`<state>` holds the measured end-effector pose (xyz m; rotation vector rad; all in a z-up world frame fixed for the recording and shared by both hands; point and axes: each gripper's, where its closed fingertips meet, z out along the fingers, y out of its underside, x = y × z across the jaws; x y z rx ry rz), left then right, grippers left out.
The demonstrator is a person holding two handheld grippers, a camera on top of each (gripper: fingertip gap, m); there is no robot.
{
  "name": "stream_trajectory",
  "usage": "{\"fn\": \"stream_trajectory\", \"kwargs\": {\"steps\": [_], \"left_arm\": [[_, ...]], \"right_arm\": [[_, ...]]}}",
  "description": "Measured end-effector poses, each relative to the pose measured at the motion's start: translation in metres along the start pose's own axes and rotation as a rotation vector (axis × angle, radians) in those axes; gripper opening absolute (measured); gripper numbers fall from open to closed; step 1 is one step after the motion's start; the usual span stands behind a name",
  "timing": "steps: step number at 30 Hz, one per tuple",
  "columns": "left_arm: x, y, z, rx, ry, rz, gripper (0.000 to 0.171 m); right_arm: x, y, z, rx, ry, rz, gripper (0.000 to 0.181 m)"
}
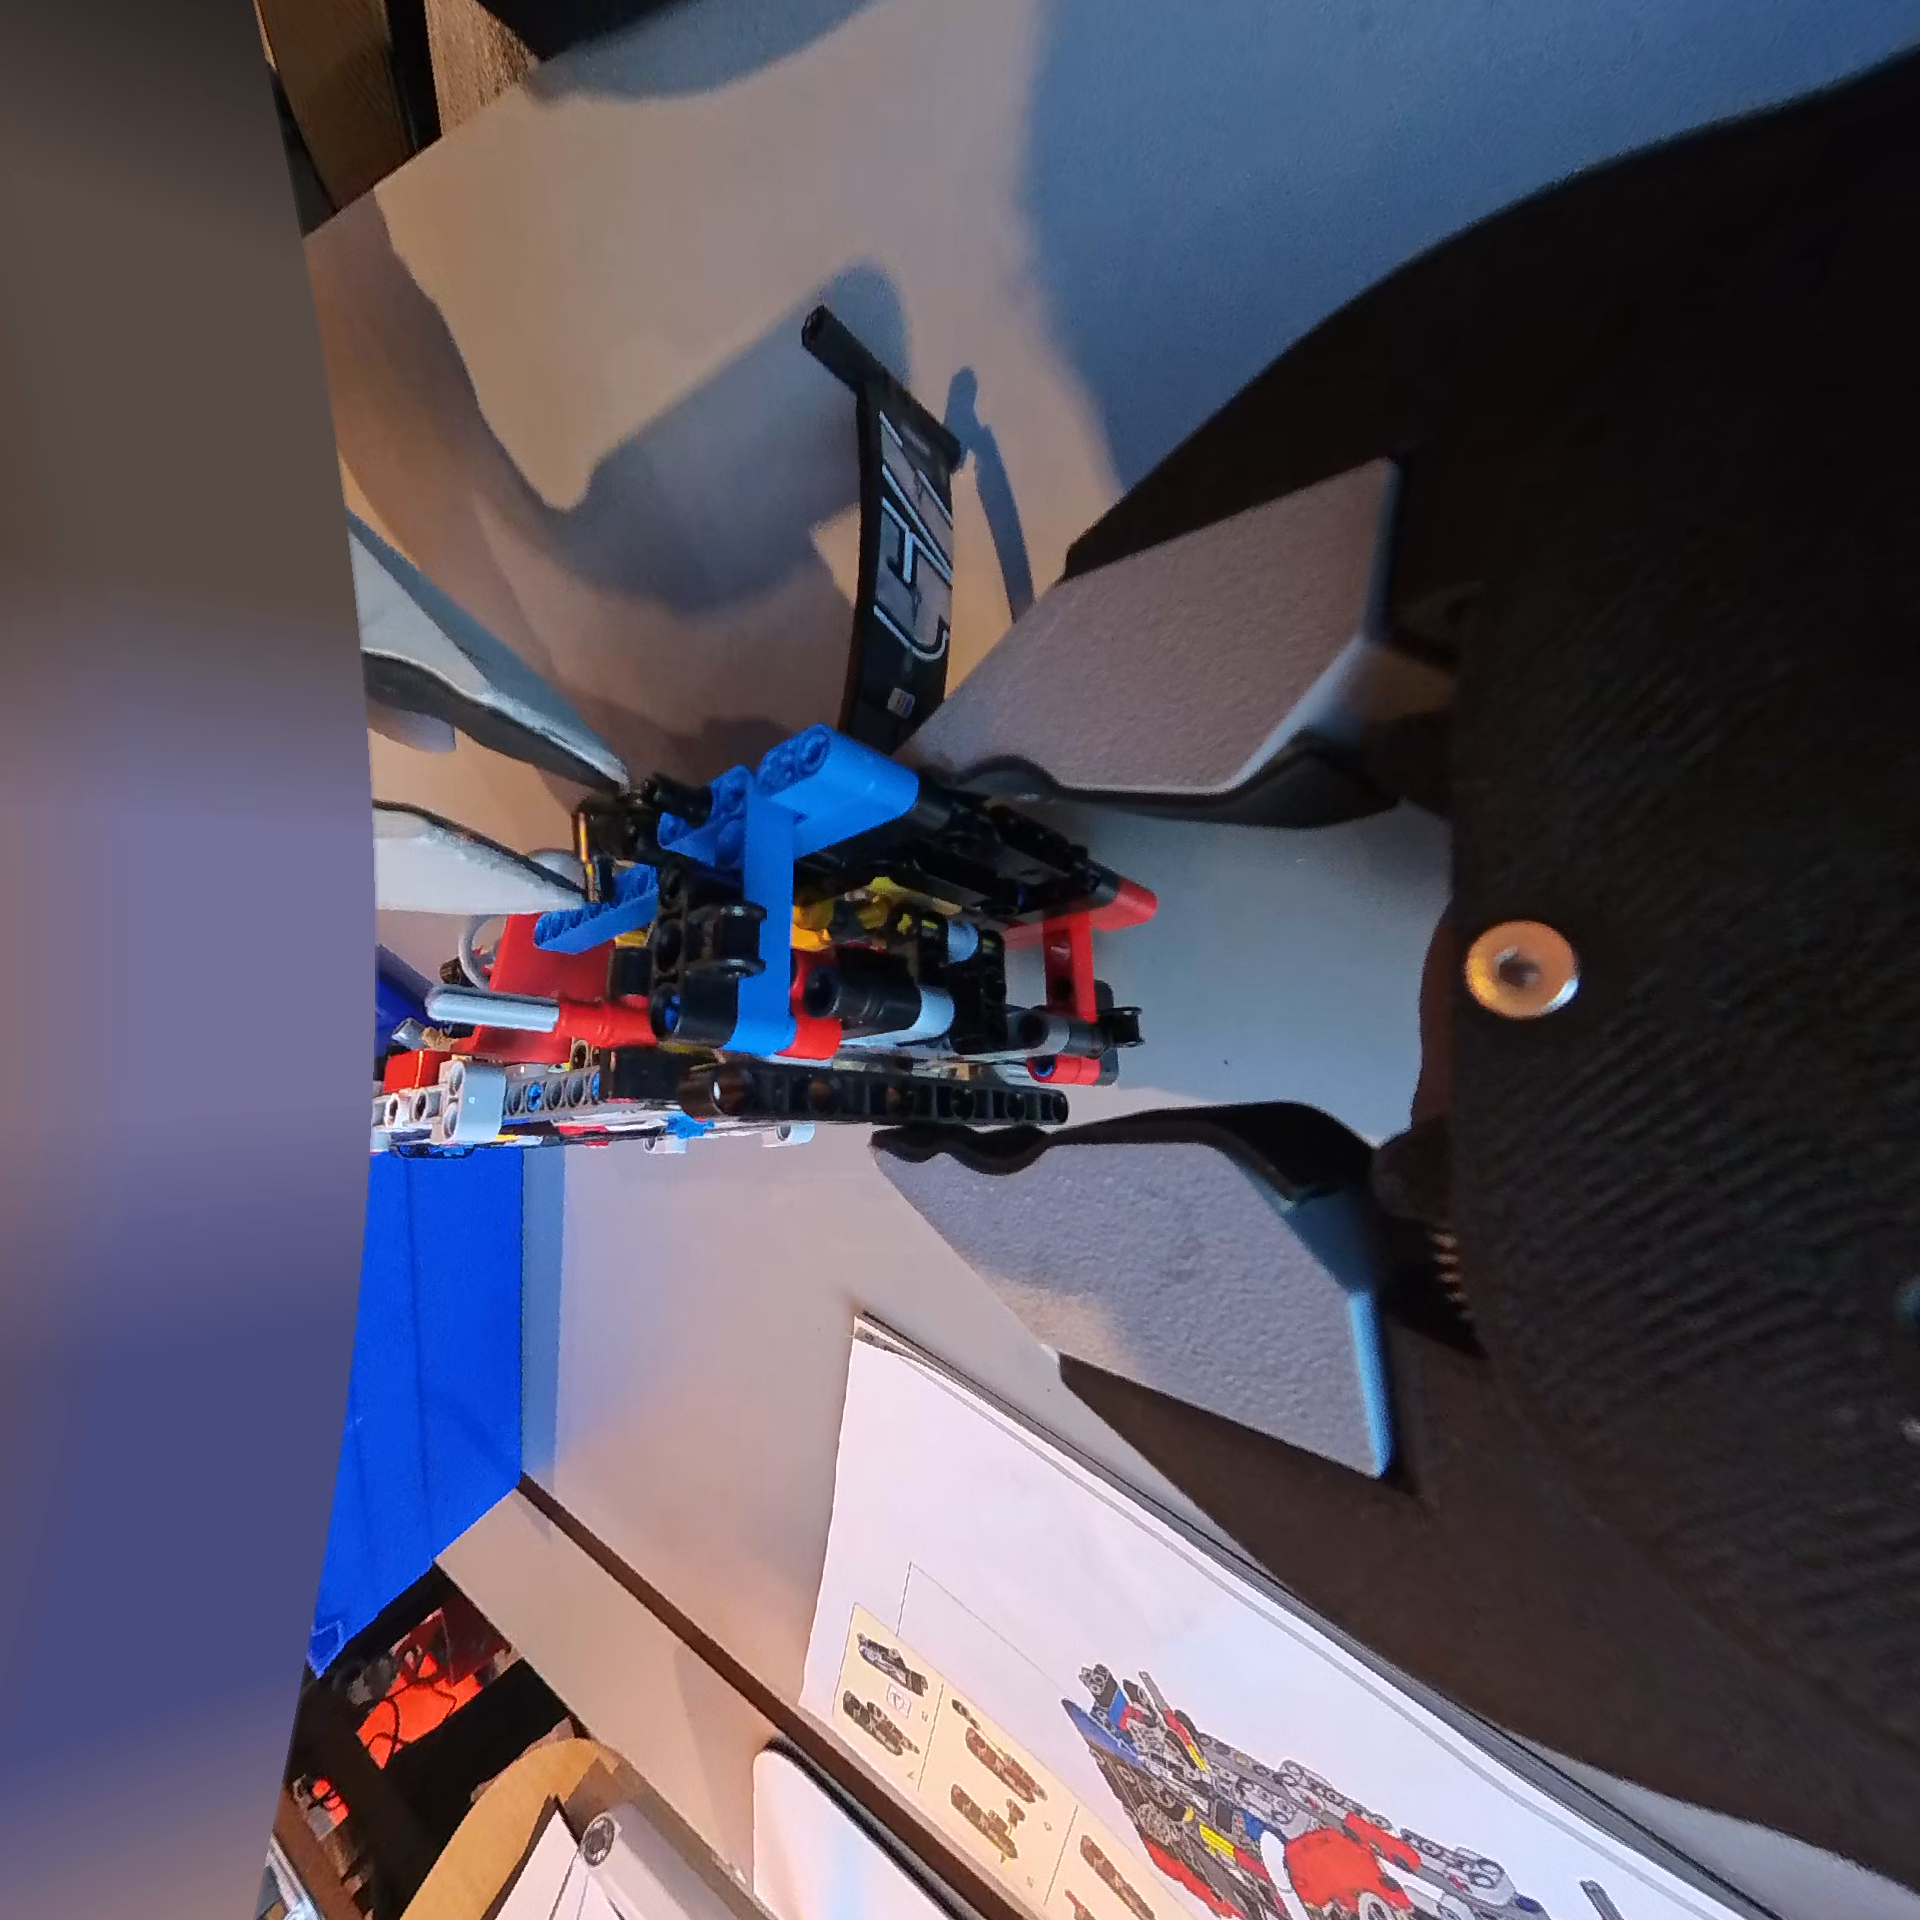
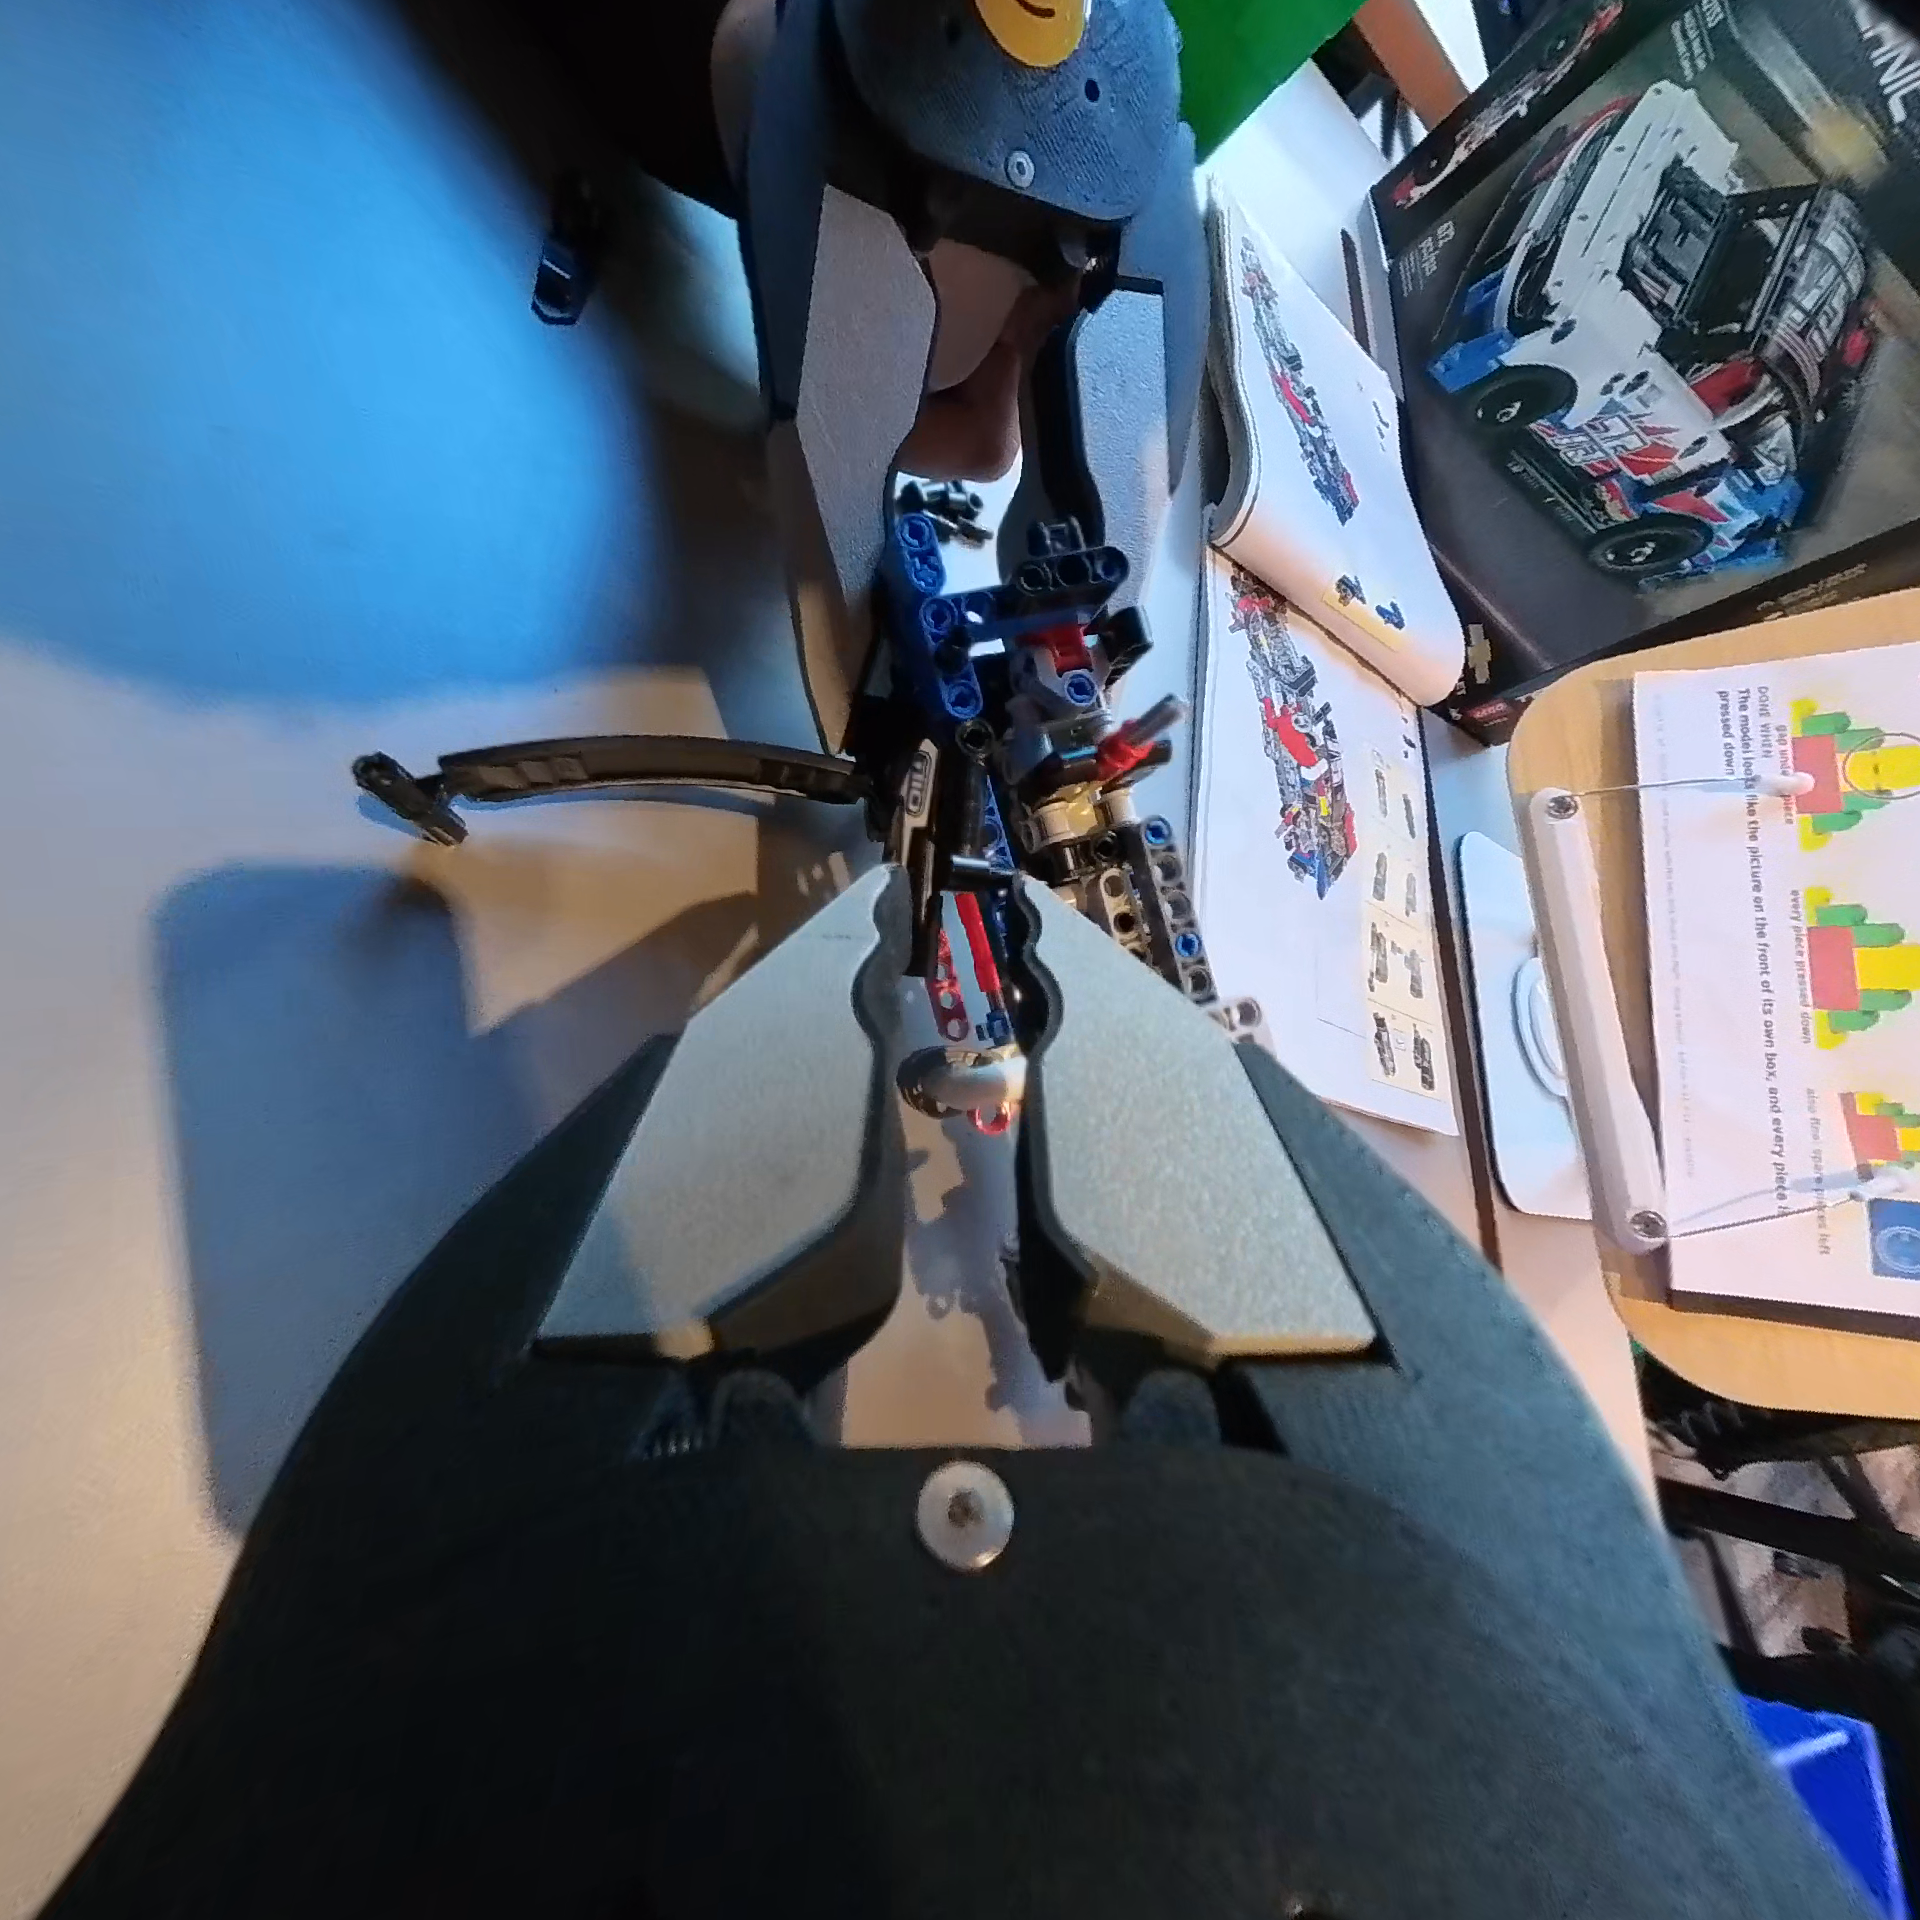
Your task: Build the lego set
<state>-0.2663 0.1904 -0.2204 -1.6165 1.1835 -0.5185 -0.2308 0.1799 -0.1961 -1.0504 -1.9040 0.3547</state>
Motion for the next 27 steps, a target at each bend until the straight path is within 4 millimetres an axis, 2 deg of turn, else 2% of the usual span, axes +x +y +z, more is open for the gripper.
{"fn": "stream_trajectory", "kwargs": {"steps": [11,18,24,27], "left_arm": [[-0.0005,0.0004,0.0007,-0.006,-0.01,0.008,0.06],[-0.0009,0.0006,0.0006,-0.006,-0.012,0.003,0.06],[-0.0008,0.0004,0.0005,-0.006,-0.013,0.006,0.06],[-0.0008,0.0005,0.0004,-0.006,-0.014,0.002,0.06]], "right_arm": [[0.0004,0.0013,0.0002,0.009,-0.149,0.096,0.007],[0.001,0.0016,0.0001,-0.023,-0.264,0.09,0.006],[0.0019,-0.0002,-0.0015,0.004,-0.519,0.373,0.006],[0.0022,-0.0002,-0.0015,0.029,-0.484,0.342,0.006]]}}
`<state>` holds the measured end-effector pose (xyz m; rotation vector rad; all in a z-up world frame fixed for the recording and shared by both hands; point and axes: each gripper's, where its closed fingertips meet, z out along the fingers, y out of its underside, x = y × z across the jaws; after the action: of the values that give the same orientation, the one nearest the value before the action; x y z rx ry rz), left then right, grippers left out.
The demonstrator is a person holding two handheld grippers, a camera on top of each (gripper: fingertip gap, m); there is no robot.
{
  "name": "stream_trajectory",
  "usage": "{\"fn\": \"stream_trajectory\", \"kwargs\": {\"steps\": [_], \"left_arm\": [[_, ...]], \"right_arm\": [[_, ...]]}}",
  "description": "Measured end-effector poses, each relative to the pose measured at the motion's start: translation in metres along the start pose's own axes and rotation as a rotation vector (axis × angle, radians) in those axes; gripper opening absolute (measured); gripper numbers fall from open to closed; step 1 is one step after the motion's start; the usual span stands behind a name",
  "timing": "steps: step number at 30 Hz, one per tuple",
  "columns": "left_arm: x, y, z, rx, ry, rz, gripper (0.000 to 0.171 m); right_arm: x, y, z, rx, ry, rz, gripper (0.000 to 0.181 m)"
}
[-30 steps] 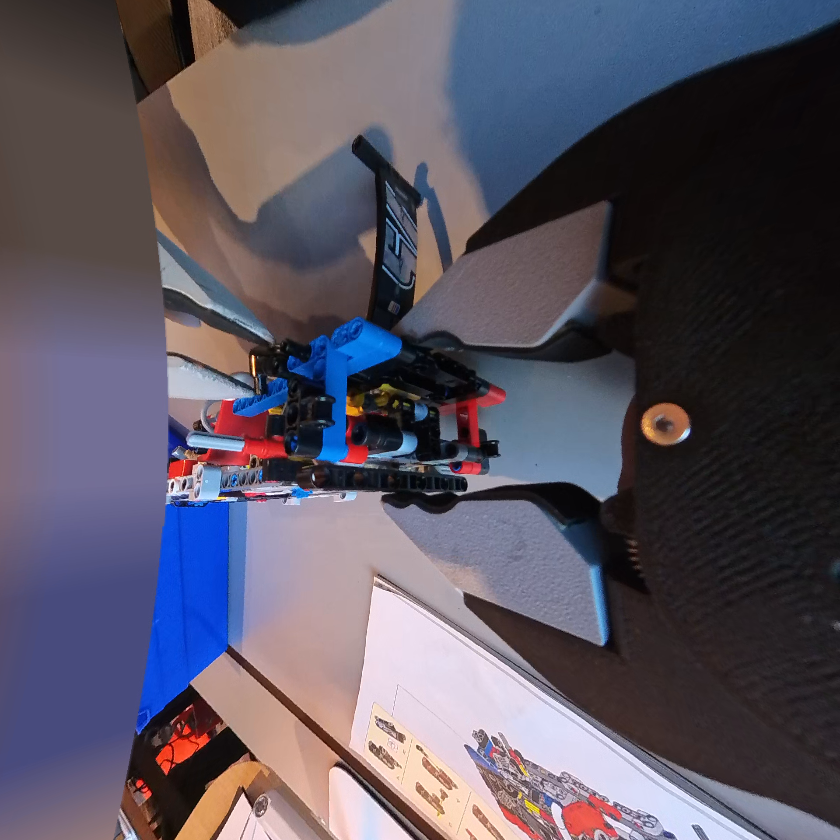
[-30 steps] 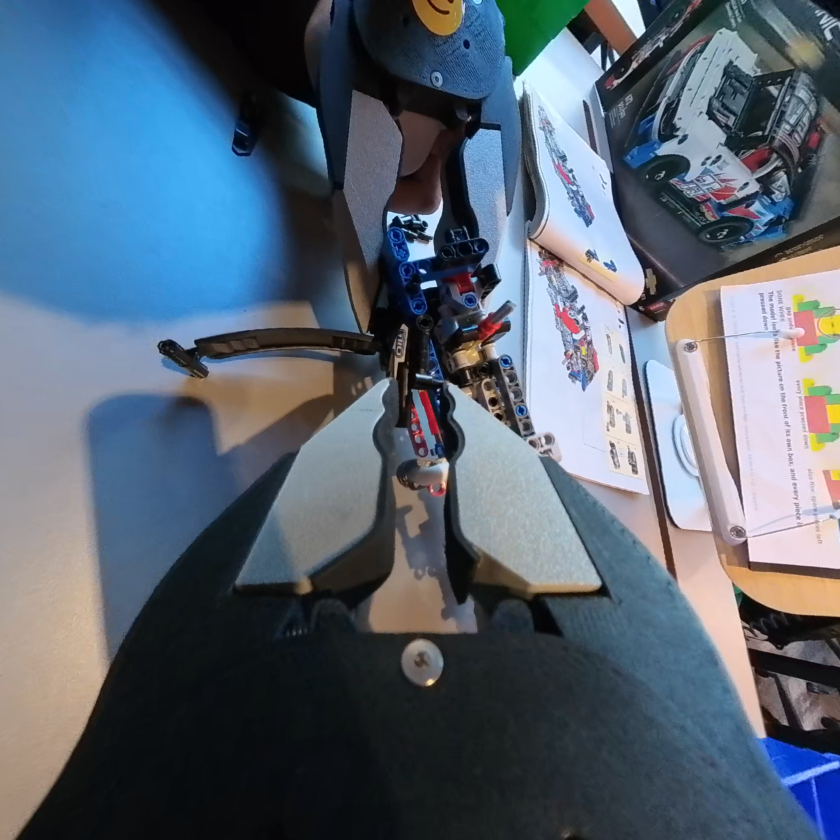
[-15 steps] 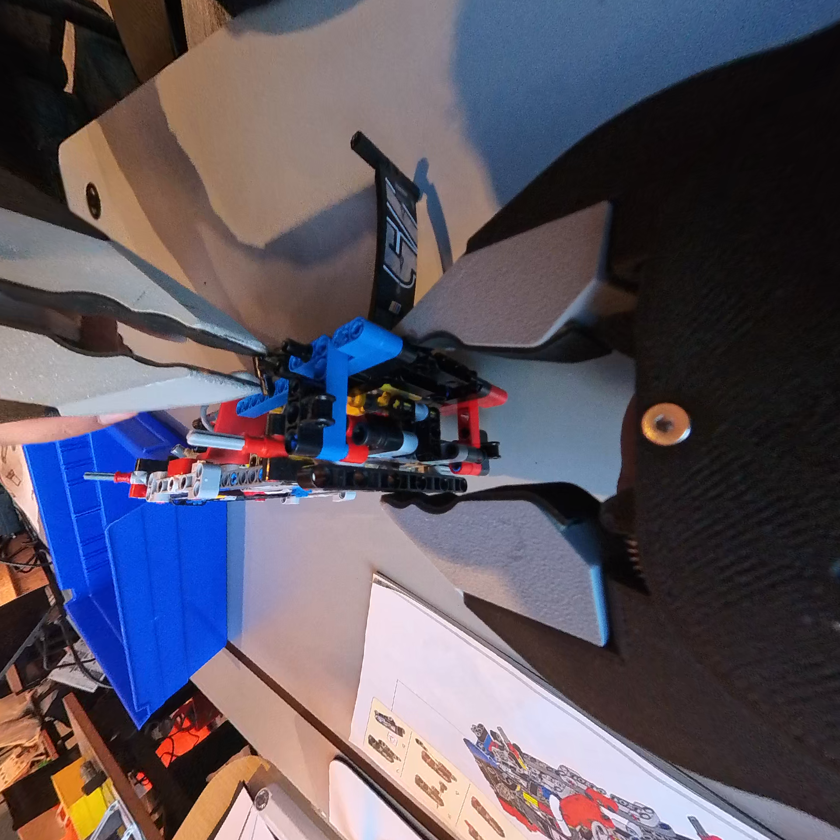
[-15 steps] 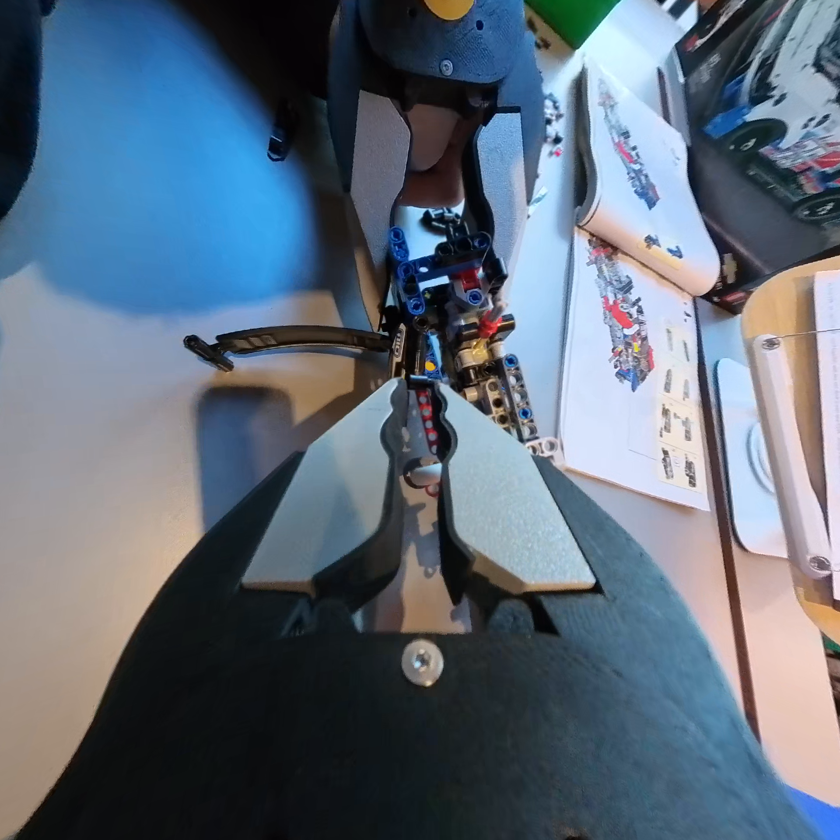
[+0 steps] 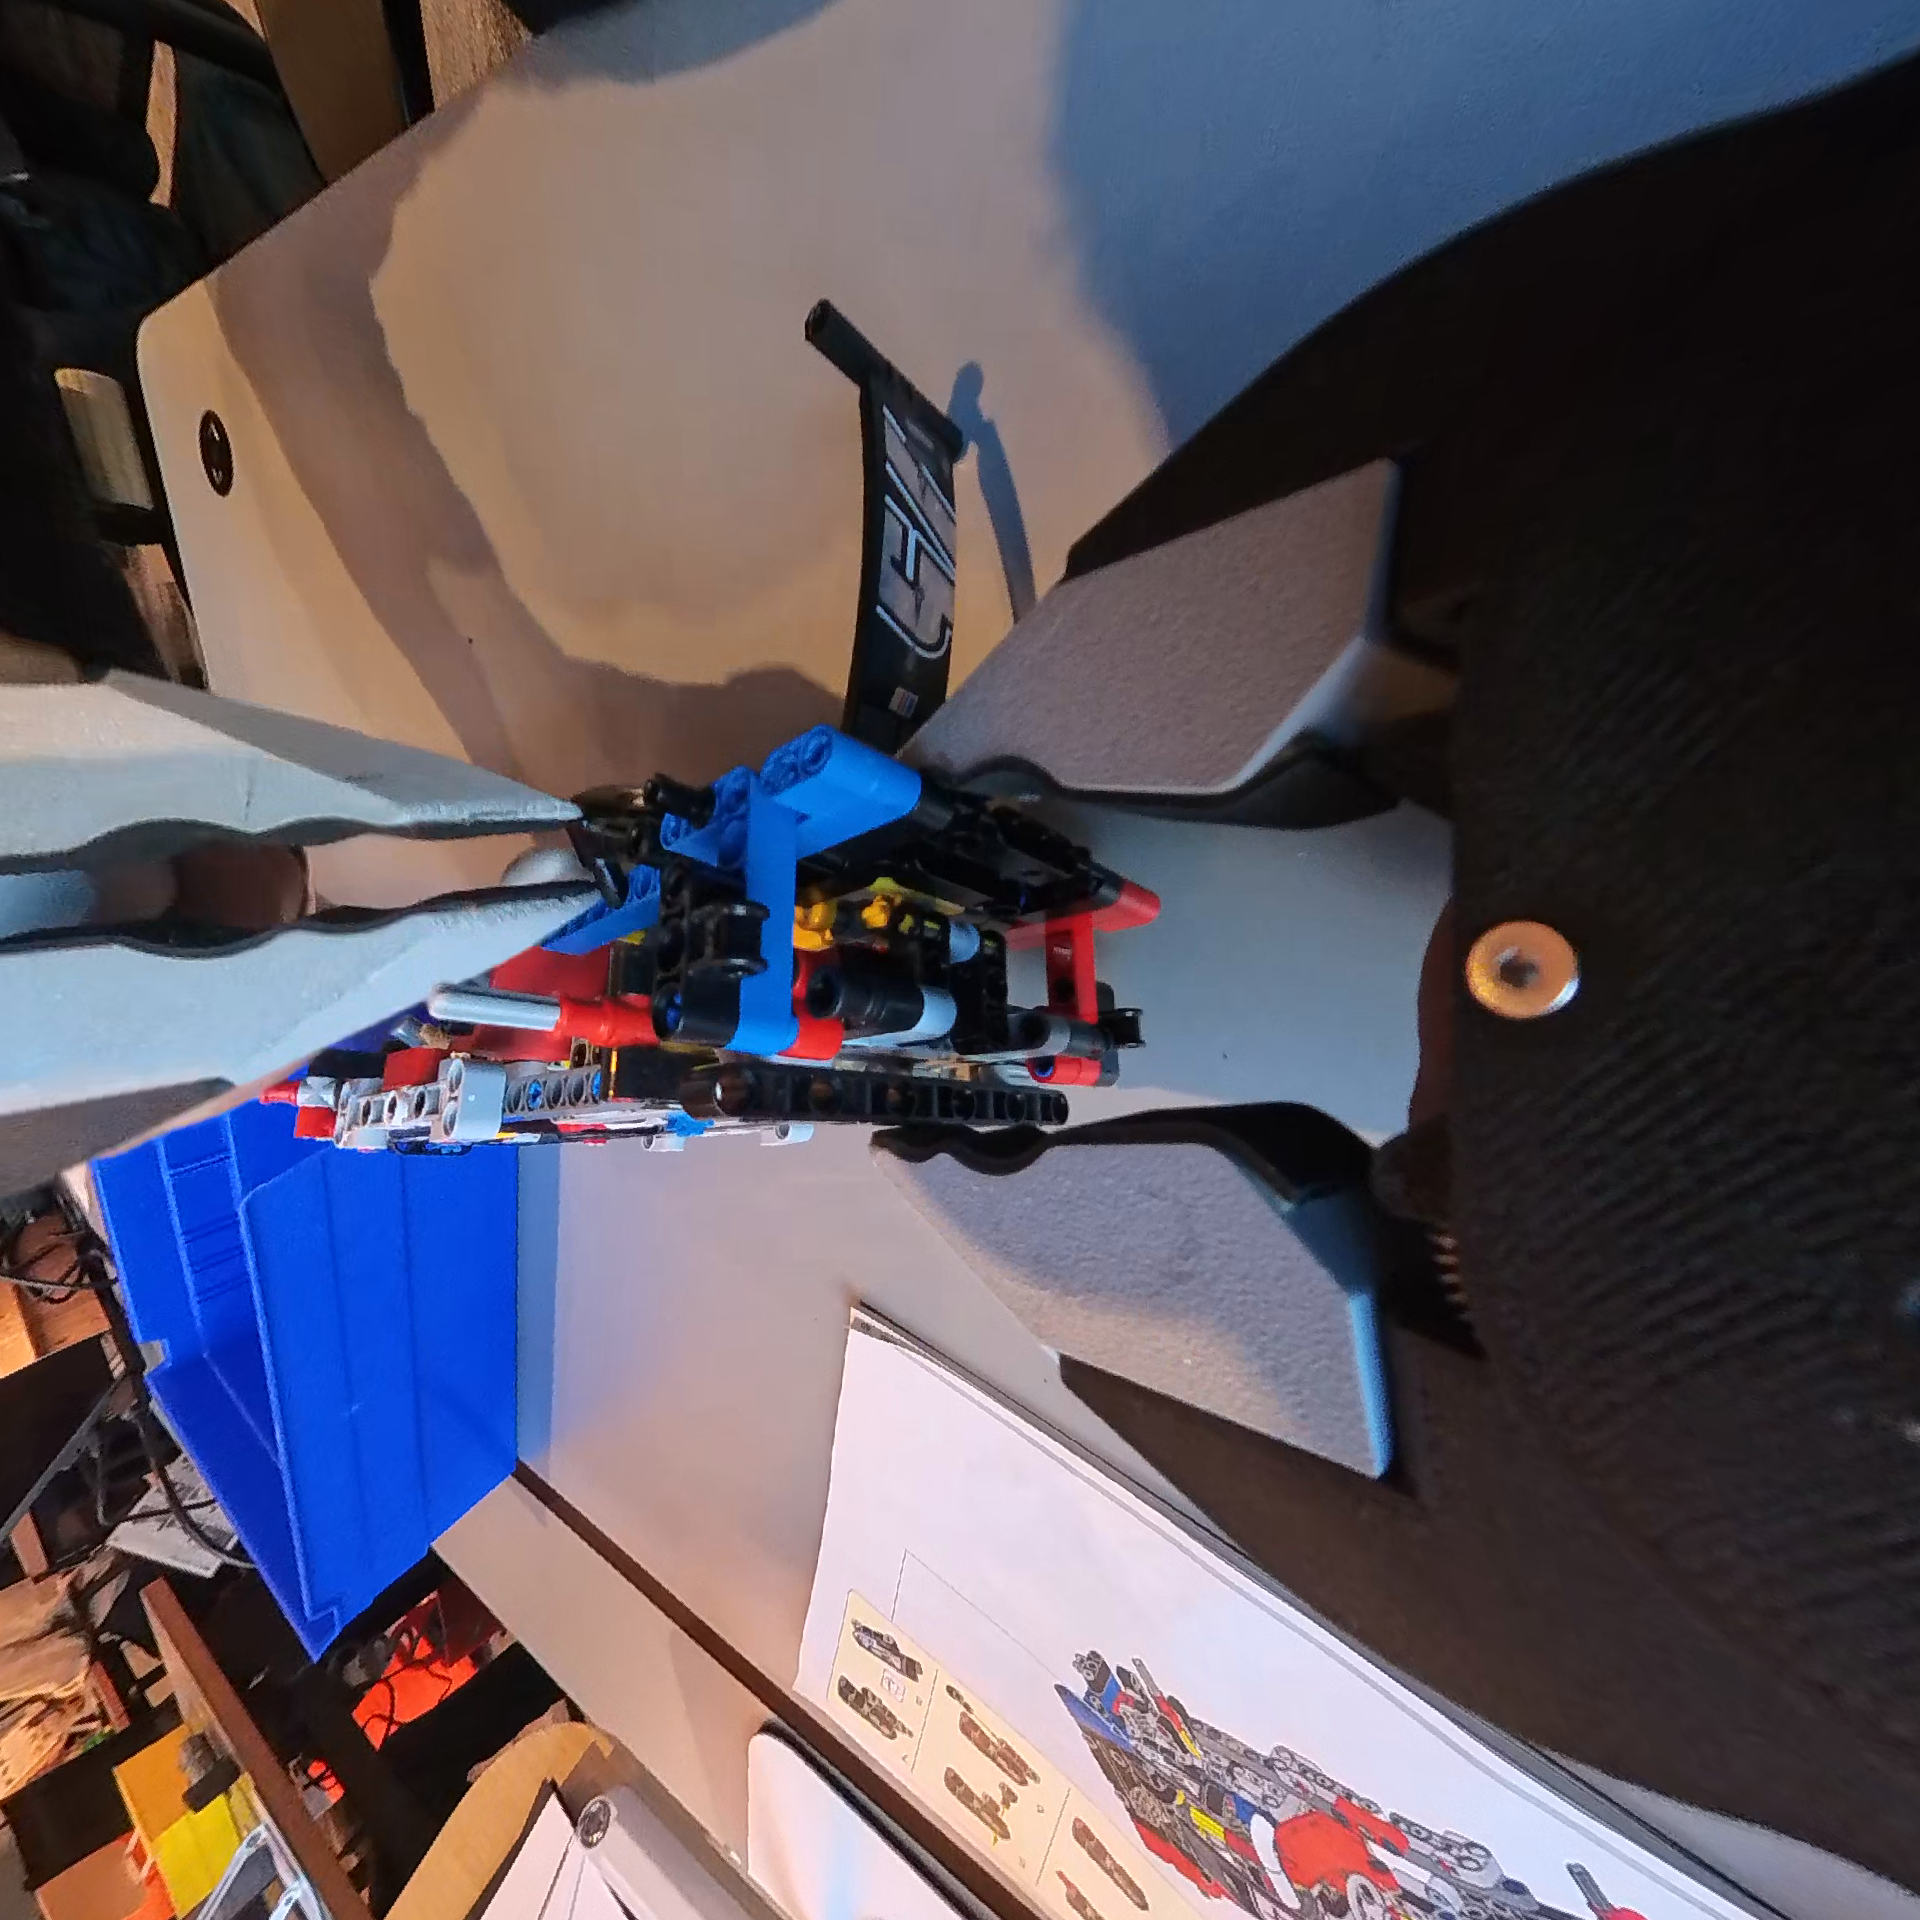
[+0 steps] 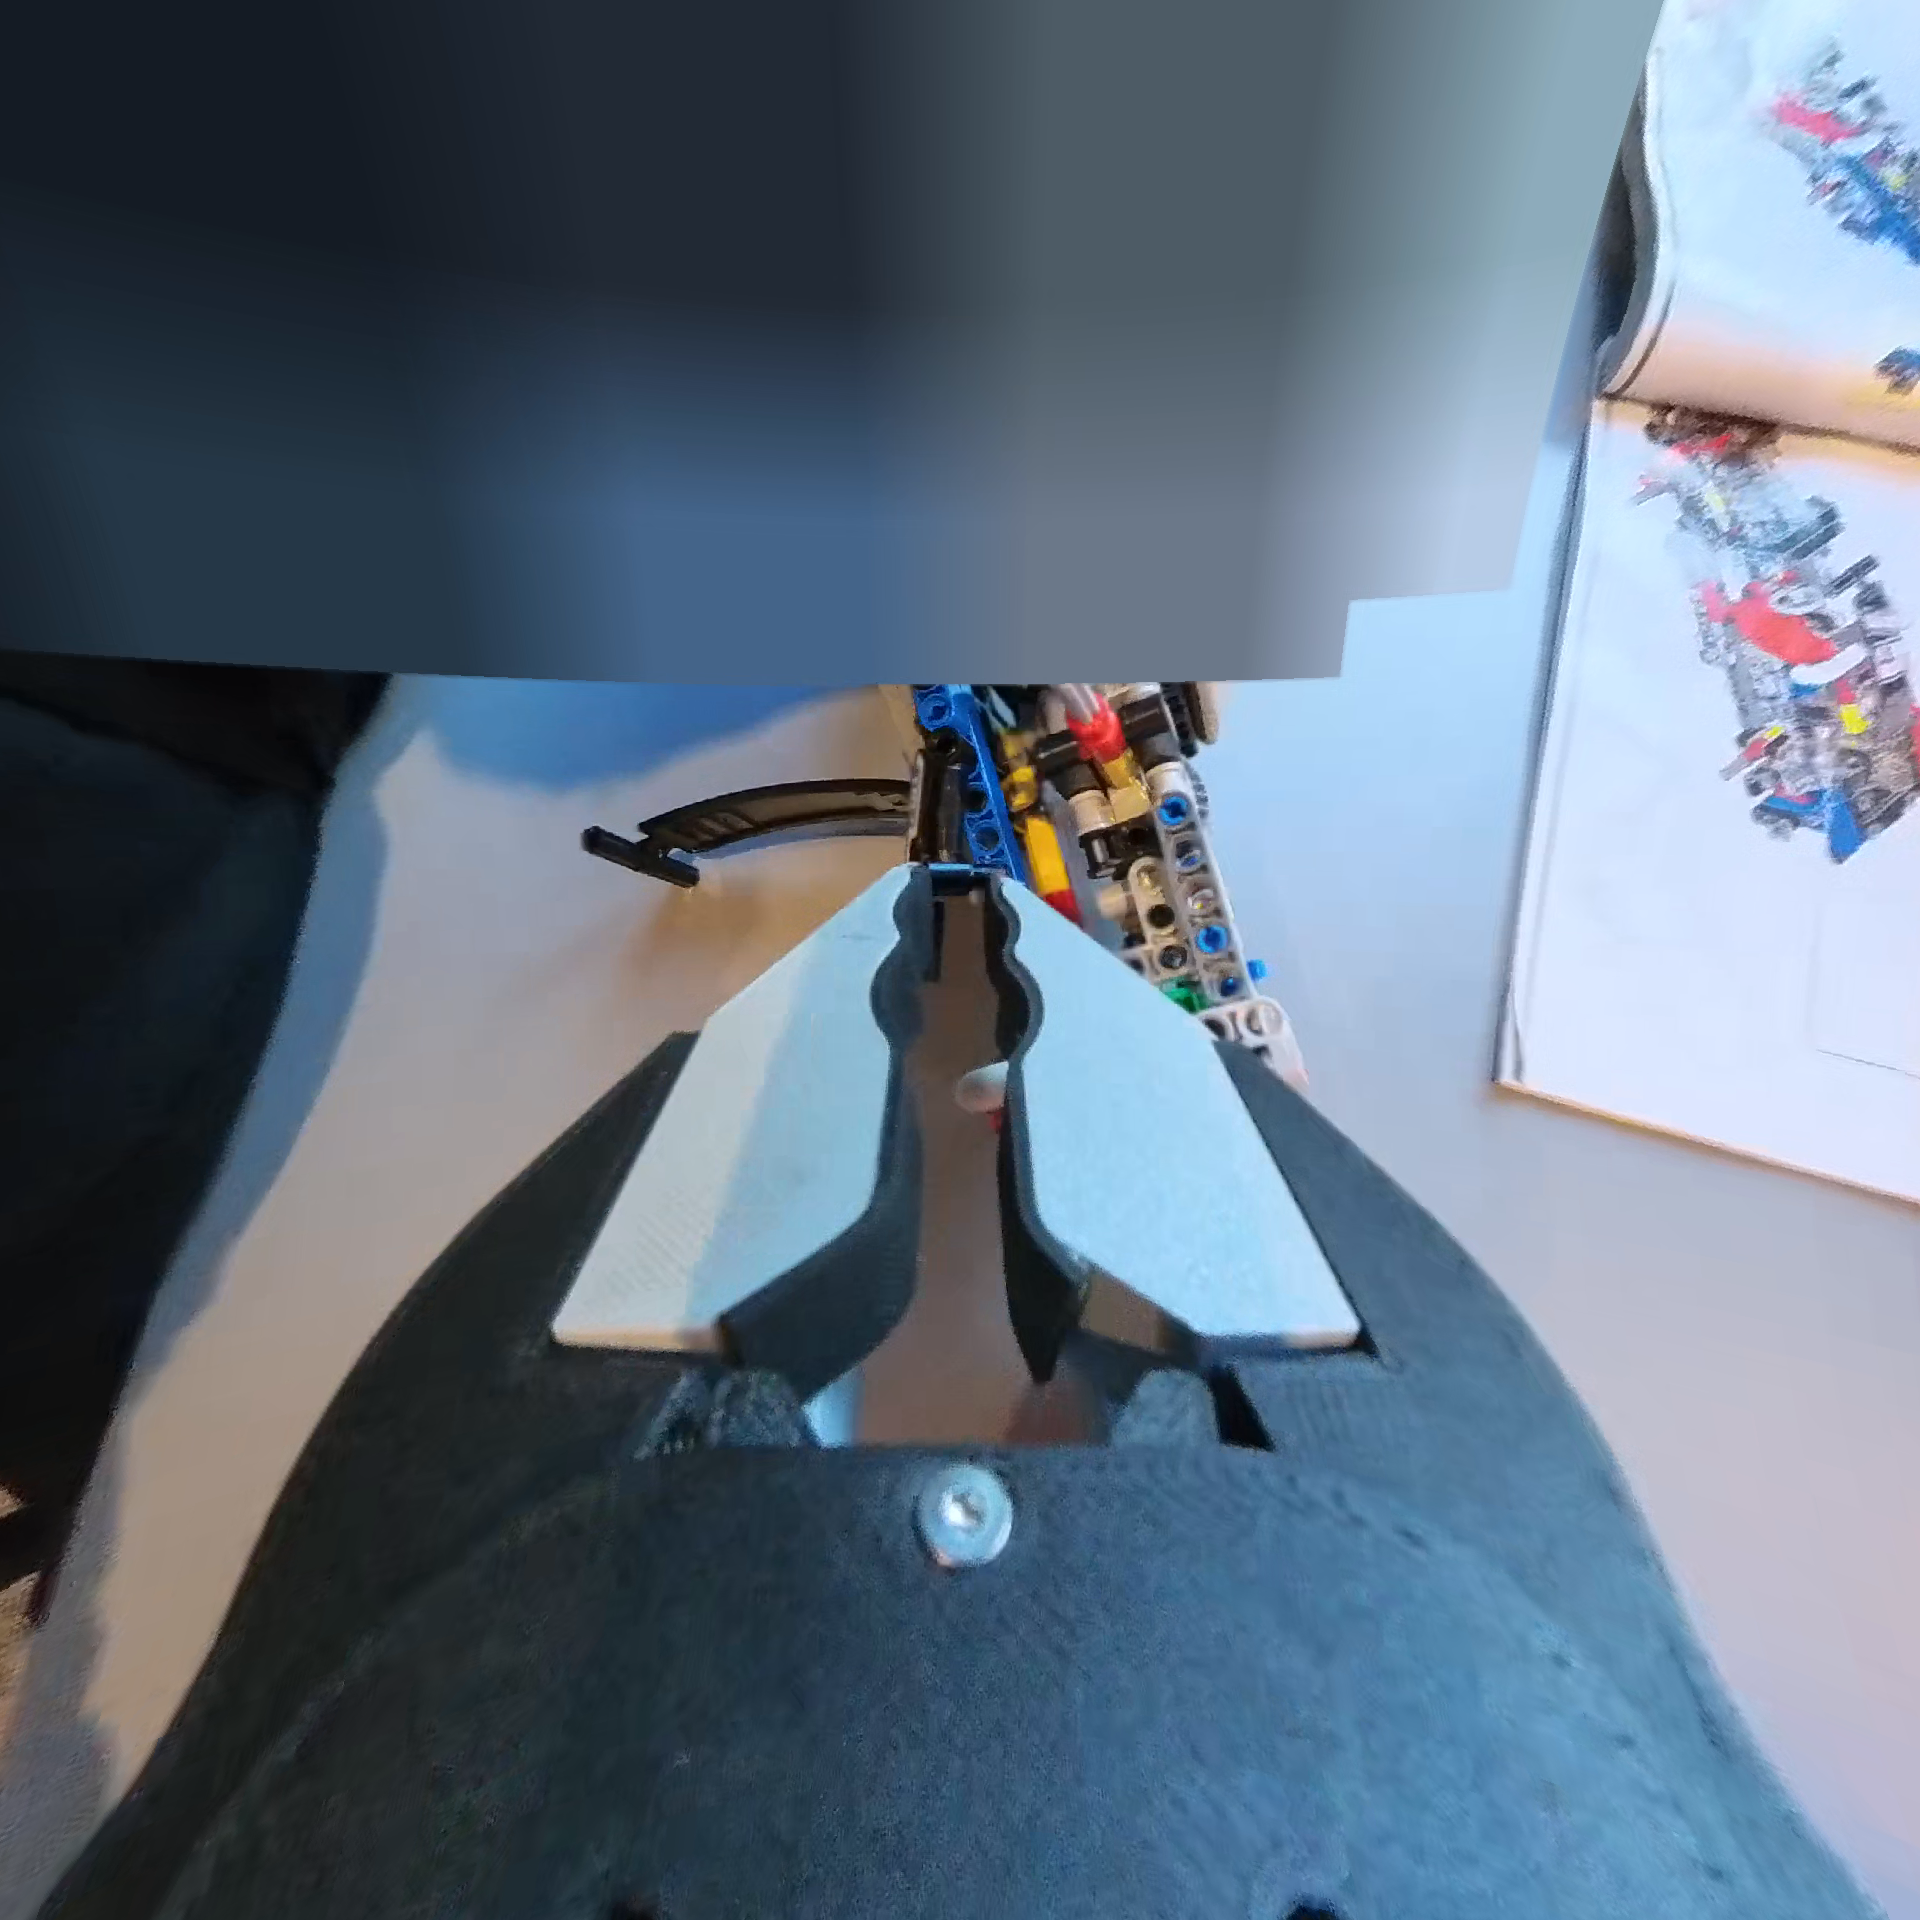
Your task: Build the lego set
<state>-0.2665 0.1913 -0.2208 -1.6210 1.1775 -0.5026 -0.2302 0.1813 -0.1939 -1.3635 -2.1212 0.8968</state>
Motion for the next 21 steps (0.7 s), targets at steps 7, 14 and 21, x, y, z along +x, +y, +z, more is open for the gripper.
{"fn": "stream_trajectory", "kwargs": {"steps": [7,14,21], "left_arm": [[0.0008,-0.0003,0.0008,0.0,0.002,0.001,0.06],[0.0009,-0.0006,0.0006,0.002,-0.003,-0.007,0.059],[0.0014,-0.0006,0.0005,0.002,0.0,-0.009,0.059]], "right_arm": [[-0.0019,-0.0017,0.0049,-0.05,0.325,-0.403,0.006],[0.0027,-0.0017,-0.002,-0.015,0.329,-0.297,0.014],[0.0018,0.0063,-0.0011,-0.027,0.507,-0.338,0.03]]}}
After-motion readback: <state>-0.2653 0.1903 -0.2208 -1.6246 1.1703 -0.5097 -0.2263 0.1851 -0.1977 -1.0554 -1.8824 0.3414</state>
